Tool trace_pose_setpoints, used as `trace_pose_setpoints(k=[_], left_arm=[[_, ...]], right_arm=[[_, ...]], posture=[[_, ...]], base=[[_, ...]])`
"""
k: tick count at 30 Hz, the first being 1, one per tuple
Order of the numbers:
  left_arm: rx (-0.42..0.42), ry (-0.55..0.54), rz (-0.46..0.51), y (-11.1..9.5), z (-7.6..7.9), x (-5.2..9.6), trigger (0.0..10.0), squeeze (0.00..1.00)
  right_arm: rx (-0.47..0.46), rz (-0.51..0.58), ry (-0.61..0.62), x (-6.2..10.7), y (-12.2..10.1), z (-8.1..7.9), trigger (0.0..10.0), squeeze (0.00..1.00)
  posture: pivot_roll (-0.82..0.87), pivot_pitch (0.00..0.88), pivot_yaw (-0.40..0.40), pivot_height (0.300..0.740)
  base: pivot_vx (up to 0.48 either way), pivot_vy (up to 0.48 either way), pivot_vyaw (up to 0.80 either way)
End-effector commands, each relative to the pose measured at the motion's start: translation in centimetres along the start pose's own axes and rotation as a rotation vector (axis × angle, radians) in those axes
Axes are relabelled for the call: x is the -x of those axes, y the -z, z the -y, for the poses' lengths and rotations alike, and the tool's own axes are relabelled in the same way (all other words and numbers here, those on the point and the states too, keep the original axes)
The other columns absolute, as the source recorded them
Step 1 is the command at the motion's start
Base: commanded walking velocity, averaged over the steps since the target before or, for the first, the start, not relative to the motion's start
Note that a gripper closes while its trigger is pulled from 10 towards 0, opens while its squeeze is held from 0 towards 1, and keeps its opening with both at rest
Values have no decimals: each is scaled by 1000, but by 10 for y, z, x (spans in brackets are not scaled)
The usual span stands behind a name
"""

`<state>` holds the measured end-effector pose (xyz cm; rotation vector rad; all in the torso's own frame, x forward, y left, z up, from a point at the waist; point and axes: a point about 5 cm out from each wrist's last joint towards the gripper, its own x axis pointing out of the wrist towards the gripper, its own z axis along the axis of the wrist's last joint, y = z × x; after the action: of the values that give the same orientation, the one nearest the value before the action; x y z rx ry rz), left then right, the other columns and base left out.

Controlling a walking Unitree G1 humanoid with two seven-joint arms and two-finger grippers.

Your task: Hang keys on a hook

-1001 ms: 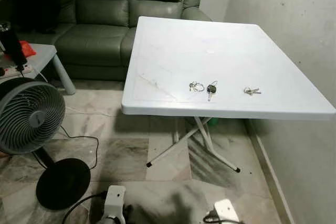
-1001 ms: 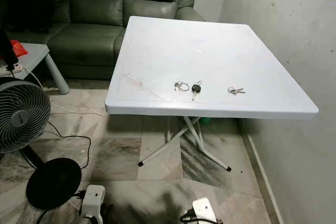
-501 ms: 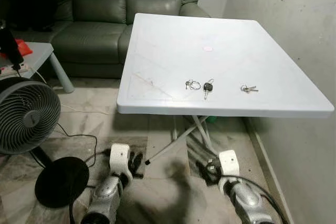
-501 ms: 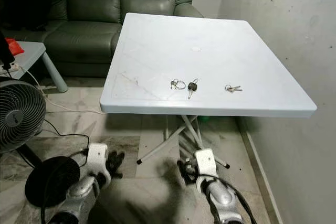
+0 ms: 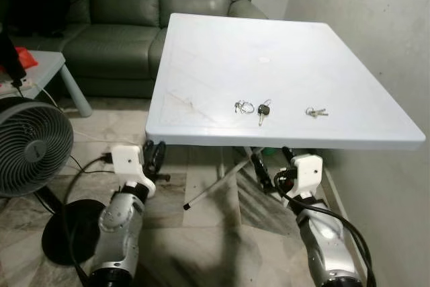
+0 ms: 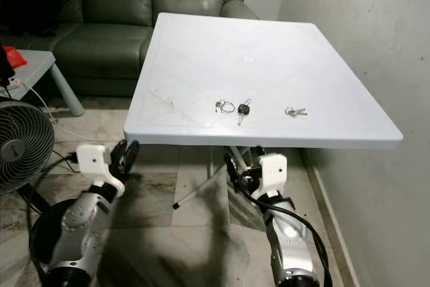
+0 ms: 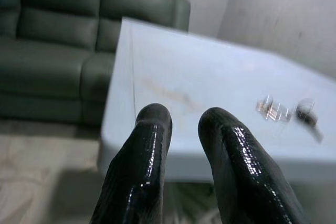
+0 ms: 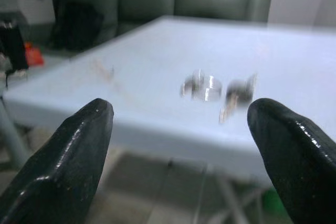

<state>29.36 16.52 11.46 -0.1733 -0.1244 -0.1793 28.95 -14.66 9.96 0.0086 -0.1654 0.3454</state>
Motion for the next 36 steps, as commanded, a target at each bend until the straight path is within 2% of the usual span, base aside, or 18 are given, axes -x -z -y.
trace_pose_setpoints(k=[1, 3, 7, 11, 16, 31, 36], left_arm=[[4, -9, 25, -16, -2, 0, 10000, 0], [14, -38, 52, -27, -7, 5, 10000, 0], [17, -59, 30, -25, -12, 11, 10000, 0], [-51, -55, -19, -21, -13, 17, 10000, 0], [-81, -48, -33, -26, -11, 14, 10000, 0], [-101, -52, -70, -26, -8, 9, 10000, 0], [-101, -48, -71, -27, -8, 8, 10000, 0]], right_arm=[[48, 23, -12, 0, -12, 1, 10000, 0], [42, 39, -7, 2, -20, 0, 10000, 0], [10, 14, 14, 7, -15, 2, 10000, 0], [20, 2, 15, 5, -18, 0, 10000, 0], [24, 8, 2, -2, -26, 1, 10000, 0], [23, -17, -4, -2, -24, 0, 10000, 0], [20, -20, -8, -2, -24, -2, 10000, 0]], posture=[[-32, 0, -58, 740], [-33, 0, -60, 740], [-27, 0, -64, 740], [-22, 0, -69, 740], [-8, 0, -75, 740], [-11, 0, -70, 740], [-13, 0, -70, 740]], base=[[0, 0, 0], [0, 0, 0], [0, 0, 0], [0, 0, 0], [0, 0, 0], [0, 0, 0], [271, 0, 0]])
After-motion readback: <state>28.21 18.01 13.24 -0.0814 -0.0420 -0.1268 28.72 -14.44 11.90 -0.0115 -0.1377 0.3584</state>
